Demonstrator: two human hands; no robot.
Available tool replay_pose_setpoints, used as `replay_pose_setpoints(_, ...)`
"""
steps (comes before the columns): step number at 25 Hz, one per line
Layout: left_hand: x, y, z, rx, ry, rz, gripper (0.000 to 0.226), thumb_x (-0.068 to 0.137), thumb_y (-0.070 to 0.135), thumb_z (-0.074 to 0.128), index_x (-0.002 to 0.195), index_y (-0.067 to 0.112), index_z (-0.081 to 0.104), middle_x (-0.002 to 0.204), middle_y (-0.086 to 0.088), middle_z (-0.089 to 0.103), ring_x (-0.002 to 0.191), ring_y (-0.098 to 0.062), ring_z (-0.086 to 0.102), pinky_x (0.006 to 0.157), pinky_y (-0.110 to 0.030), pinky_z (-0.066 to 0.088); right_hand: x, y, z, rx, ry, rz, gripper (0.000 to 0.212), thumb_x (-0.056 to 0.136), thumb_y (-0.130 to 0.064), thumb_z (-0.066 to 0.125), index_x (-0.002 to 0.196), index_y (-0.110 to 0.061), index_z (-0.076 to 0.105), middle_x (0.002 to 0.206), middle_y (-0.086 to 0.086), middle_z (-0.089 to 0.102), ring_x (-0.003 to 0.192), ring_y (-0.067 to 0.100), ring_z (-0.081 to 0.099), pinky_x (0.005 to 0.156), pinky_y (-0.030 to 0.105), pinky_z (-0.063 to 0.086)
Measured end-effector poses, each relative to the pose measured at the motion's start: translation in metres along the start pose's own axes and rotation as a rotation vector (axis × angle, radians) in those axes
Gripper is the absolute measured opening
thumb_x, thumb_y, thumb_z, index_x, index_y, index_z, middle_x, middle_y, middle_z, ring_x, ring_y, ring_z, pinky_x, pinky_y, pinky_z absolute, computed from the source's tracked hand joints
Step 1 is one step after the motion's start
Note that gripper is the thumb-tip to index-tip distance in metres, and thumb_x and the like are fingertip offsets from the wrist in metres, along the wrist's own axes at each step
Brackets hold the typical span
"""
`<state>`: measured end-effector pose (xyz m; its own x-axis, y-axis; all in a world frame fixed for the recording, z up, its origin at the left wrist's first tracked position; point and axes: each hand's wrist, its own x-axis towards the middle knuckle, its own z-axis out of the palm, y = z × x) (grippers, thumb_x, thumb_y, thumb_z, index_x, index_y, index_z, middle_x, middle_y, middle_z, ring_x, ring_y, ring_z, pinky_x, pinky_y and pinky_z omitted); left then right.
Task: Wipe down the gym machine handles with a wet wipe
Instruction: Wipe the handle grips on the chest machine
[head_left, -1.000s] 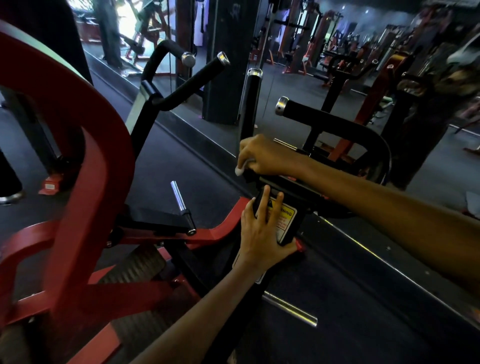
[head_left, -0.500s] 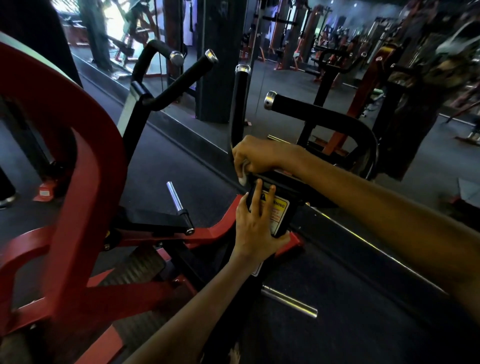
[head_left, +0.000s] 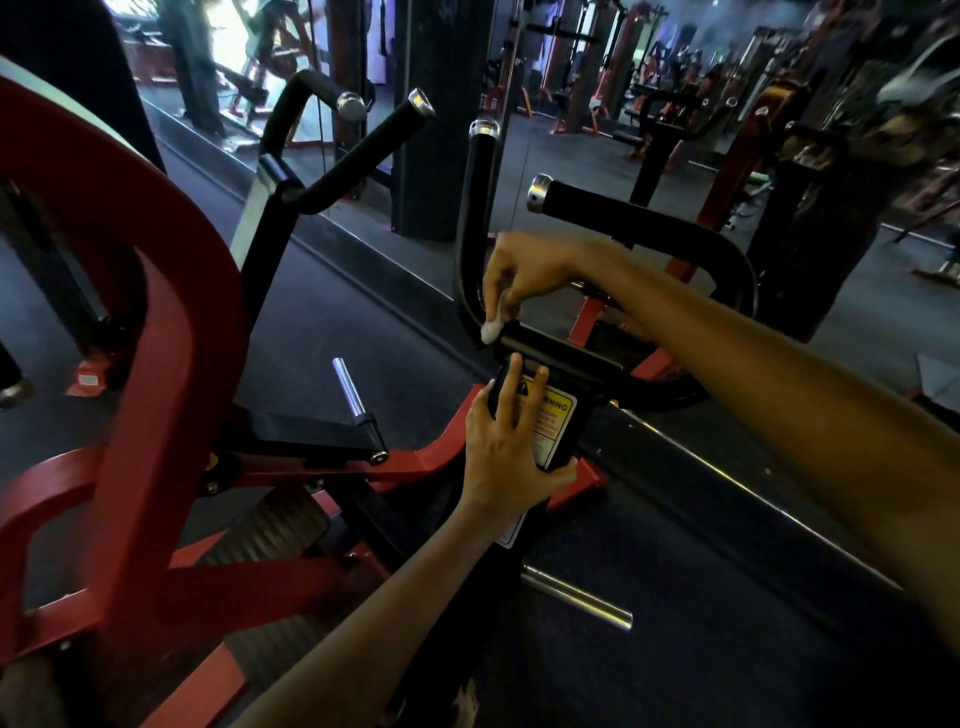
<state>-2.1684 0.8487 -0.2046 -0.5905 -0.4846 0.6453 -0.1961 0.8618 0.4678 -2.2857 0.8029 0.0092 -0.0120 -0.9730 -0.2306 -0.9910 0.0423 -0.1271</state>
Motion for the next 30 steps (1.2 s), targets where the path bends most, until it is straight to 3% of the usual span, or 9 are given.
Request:
replay_pose_setpoints(4,-0.007,-0.001,0.001,-0.032,0.010,0.006,0.099,0.066,0.067,0.058,0.146,0.021,0.020,0.155,-0.008,0.012,0.129,-0.033,0.029,0.098,-0.050,0.040,0.015,0.002,0.018,0.128,0.442,-0.041,0.013,0.079,-0.006,0.069,0.091,-0.005,0.073,0.090,0.002,0.064,0.071,-0.005,0.052,0.066,0.005,0.038)
replay_pose_setpoints(7,-0.009,-0.002,0.001,-0.042,0.024,0.007,0.099,0.066,0.067,0.059,0.145,0.021,0.020,0.154,-0.008,0.013,0.127,-0.033,0.032,0.098,-0.048,0.040,0.002,0.006,0.037,0.162,0.322,-0.089,0.012,0.080,-0.005,0.068,0.092,-0.006,0.072,0.091,0.000,0.064,0.081,0.002,0.057,0.074,0.013,0.044)
replay_pose_setpoints(12,-0.010,-0.003,0.001,-0.030,0.014,0.006,0.099,0.065,0.064,0.062,0.145,0.020,0.022,0.155,-0.008,0.012,0.128,-0.032,0.029,0.097,-0.054,0.042,-0.002,0.004,0.005,0.094,-0.005,0.015,0.017,0.081,-0.006,0.066,0.095,-0.014,0.070,0.087,-0.006,0.064,0.078,0.000,0.057,0.074,0.015,0.044)
replay_pose_setpoints(15,-0.011,-0.003,-0.001,-0.019,0.002,0.011,0.099,0.067,0.064,0.061,0.146,0.019,0.022,0.155,-0.008,0.011,0.129,-0.032,0.027,0.099,-0.053,0.041,0.001,0.001,0.020,0.136,0.190,0.053,0.005,0.081,-0.014,0.069,0.087,-0.015,0.068,0.077,-0.007,0.060,0.071,0.002,0.055,0.079,0.025,0.047)
replay_pose_setpoints(20,-0.011,-0.001,-0.002,-0.023,-0.020,0.010,0.099,0.067,0.064,0.060,0.146,0.020,0.019,0.155,-0.009,0.009,0.130,-0.032,0.025,0.100,-0.054,0.040,-0.010,0.015,0.015,0.110,0.108,0.073,0.010,0.082,-0.008,0.066,0.091,-0.013,0.069,0.093,0.003,0.067,0.082,0.008,0.059,0.073,0.019,0.046)
replay_pose_setpoints(24,-0.006,-0.008,-0.006,-0.008,-0.045,0.044,0.100,0.069,0.072,0.055,0.148,0.025,0.014,0.156,-0.008,0.005,0.141,-0.036,0.013,0.109,-0.060,0.025,0.011,0.001,0.027,0.188,0.661,0.089,0.011,0.082,-0.010,0.067,0.088,-0.002,0.070,0.081,0.009,0.066,0.073,0.014,0.060,0.068,0.015,0.048)
replay_pose_setpoints(26,0.006,-0.010,-0.012,0.026,-0.021,0.052,0.098,0.072,0.075,0.049,0.148,0.023,0.015,0.156,-0.009,0.005,0.144,-0.035,0.005,0.113,-0.058,0.012,0.014,-0.005,0.042,0.225,0.606,0.123,0.015,0.083,-0.017,0.068,0.086,-0.002,0.068,0.077,0.009,0.062,0.066,0.011,0.054,0.063,0.012,0.042)
replay_pose_setpoints(28,0.024,-0.010,-0.018,0.014,0.021,0.102,0.093,0.077,0.071,0.049,0.146,0.017,0.019,0.155,-0.013,0.012,0.145,-0.030,0.006,0.117,-0.050,0.007,0.008,-0.003,0.037,0.181,0.372,0.142,0.013,0.082,-0.016,0.068,0.089,-0.005,0.068,0.087,0.010,0.066,0.074,0.012,0.056,0.070,0.020,0.046)
replay_pose_setpoints(30,0.041,-0.009,-0.022,-0.023,0.024,0.169,0.087,0.080,0.064,0.053,0.144,0.013,0.023,0.153,-0.015,0.023,0.144,-0.026,0.013,0.118,-0.045,0.008,0.005,0.001,0.018,0.128,0.369,0.127,0.013,0.081,-0.013,0.068,0.092,-0.005,0.069,0.091,0.010,0.067,0.075,0.010,0.057,0.067,0.015,0.045)
